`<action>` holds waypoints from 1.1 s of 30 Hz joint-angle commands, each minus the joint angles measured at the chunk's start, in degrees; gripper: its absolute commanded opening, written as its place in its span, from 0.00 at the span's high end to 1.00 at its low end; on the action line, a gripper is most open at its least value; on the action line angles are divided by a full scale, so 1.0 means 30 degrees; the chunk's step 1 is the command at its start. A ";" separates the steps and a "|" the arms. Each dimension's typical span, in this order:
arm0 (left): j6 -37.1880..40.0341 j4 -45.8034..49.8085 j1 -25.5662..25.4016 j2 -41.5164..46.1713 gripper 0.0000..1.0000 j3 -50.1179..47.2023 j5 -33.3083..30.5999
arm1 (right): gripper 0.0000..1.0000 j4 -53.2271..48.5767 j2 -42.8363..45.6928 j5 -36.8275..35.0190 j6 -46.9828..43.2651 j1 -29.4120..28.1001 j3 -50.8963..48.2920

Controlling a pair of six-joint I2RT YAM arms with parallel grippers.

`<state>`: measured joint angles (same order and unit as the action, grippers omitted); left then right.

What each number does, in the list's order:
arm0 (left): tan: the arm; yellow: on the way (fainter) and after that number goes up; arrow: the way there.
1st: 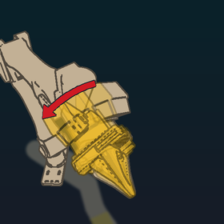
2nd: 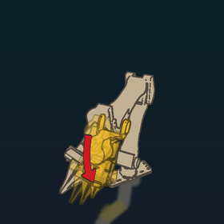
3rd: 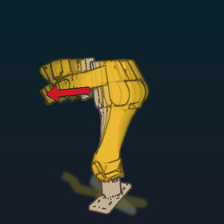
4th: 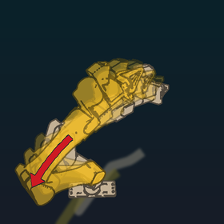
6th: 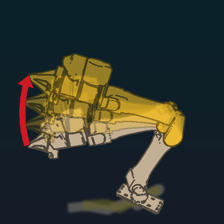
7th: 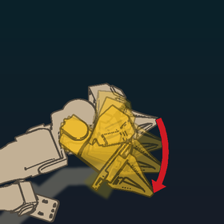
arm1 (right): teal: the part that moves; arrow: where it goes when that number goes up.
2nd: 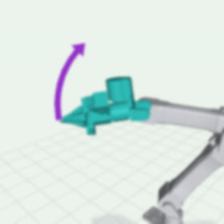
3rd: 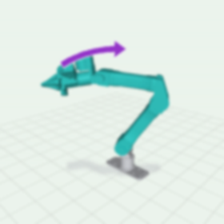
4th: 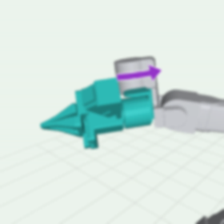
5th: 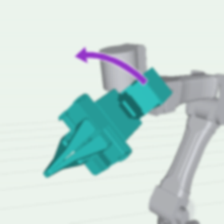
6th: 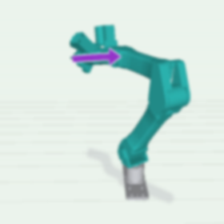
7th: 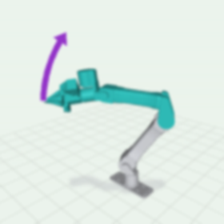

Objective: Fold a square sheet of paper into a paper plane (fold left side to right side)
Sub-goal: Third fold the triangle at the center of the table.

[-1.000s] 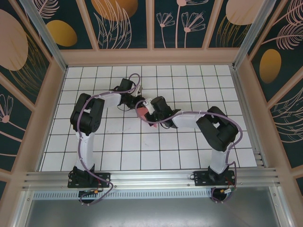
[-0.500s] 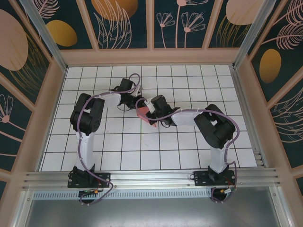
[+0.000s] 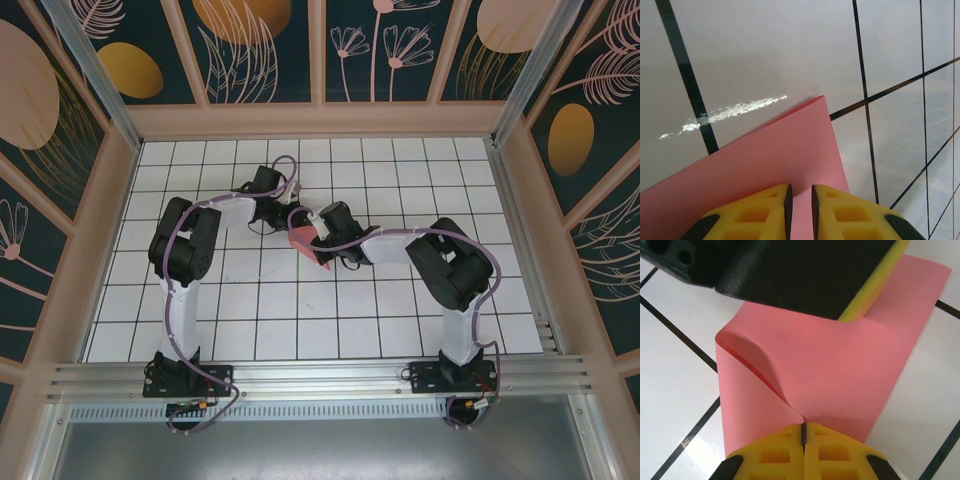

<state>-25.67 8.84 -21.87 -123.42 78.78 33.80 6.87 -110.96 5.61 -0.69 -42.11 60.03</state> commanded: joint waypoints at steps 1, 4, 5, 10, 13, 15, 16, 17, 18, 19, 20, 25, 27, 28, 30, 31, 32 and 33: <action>0.0376 0.1008 -0.0299 -0.0983 0.78 -0.0040 -0.0577 | 1.00 -0.0643 -0.0424 -0.0308 0.0369 0.0120 0.0705; 0.0354 0.0979 -0.0299 -0.0990 0.78 -0.0070 -0.0574 | 1.00 -0.0672 -0.0440 -0.0505 0.0433 0.0149 0.0747; 0.0354 0.0966 -0.0295 -0.0991 0.78 -0.0070 -0.0592 | 1.00 -0.0653 -0.0445 -0.0495 0.0435 0.0185 0.0754; 0.0325 0.0950 -0.0328 -0.1020 0.78 -0.0072 -0.0563 | 1.00 -0.0844 -0.0568 -0.0571 0.0409 0.0265 0.0994; 0.0310 0.0964 -0.0328 -0.0991 0.78 -0.0070 -0.0571 | 1.00 -0.1002 -0.0638 -0.0689 0.0410 0.0296 0.1084; 0.0325 0.0949 -0.0335 -0.0990 0.78 -0.0076 -0.0590 | 1.00 -0.1030 -0.0646 -0.0779 0.0437 0.0323 0.1034; 0.0325 0.0949 -0.0328 -0.0990 0.78 -0.0073 -0.0568 | 1.00 -0.1040 -0.0648 -0.0785 0.0442 0.0325 0.1025; 0.0339 0.0949 -0.0328 -0.0991 0.78 -0.0096 -0.0574 | 1.00 -0.1034 -0.0637 -0.0796 0.0460 0.0329 0.1025; 0.0325 0.0949 -0.0328 -0.0983 0.78 -0.0099 -0.0574 | 1.00 -0.1061 -0.0640 -0.0841 0.0493 0.0325 0.1025; 0.0325 0.0949 -0.0329 -0.0990 0.78 -0.0099 -0.0581 | 1.00 -0.1057 -0.0670 -0.0814 0.0483 0.0326 0.1025; 0.0325 0.0949 -0.0335 -0.0991 0.78 -0.0099 -0.0575 | 1.00 -0.1094 -0.0698 -0.0814 0.0488 0.0351 0.1043; 0.0324 0.0964 -0.0365 -0.0961 0.78 -0.0099 -0.0559 | 1.00 -0.1335 -0.0854 -0.0637 0.0500 0.0325 0.1084; 0.0325 0.0949 -0.0357 -0.0935 0.78 -0.0099 -0.0572 | 1.00 -0.1435 -0.0904 -0.0581 0.0523 0.0332 0.1058; 0.0326 0.0949 -0.0357 -0.0893 0.78 -0.0099 -0.0565 | 1.00 -0.1504 -0.0949 -0.0580 0.0551 0.0332 0.1055; 0.0325 0.0950 -0.0358 -0.0790 0.75 -0.0099 -0.0546 | 1.00 -0.1666 -0.1037 -0.0479 0.0618 0.0325 0.1032; 0.0339 0.1026 -0.0359 -0.0677 0.74 -0.0045 -0.0599 | 1.00 -0.1739 -0.1051 -0.0409 0.0661 0.0325 0.1011; 0.0381 0.1095 -0.0357 -0.0535 0.73 0.0029 -0.0727 | 1.00 -0.1770 -0.1081 -0.0321 0.0695 0.0325 0.0997; 0.0458 0.1187 -0.0343 -0.0416 0.72 0.0125 -0.0747 | 1.00 -0.1845 -0.1126 -0.0223 0.0727 0.0325 0.0986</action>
<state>-25.67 9.06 -22.09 -123.39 79.09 33.78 4.43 -112.14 4.29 0.47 -41.54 62.43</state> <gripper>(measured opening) 0.272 0.067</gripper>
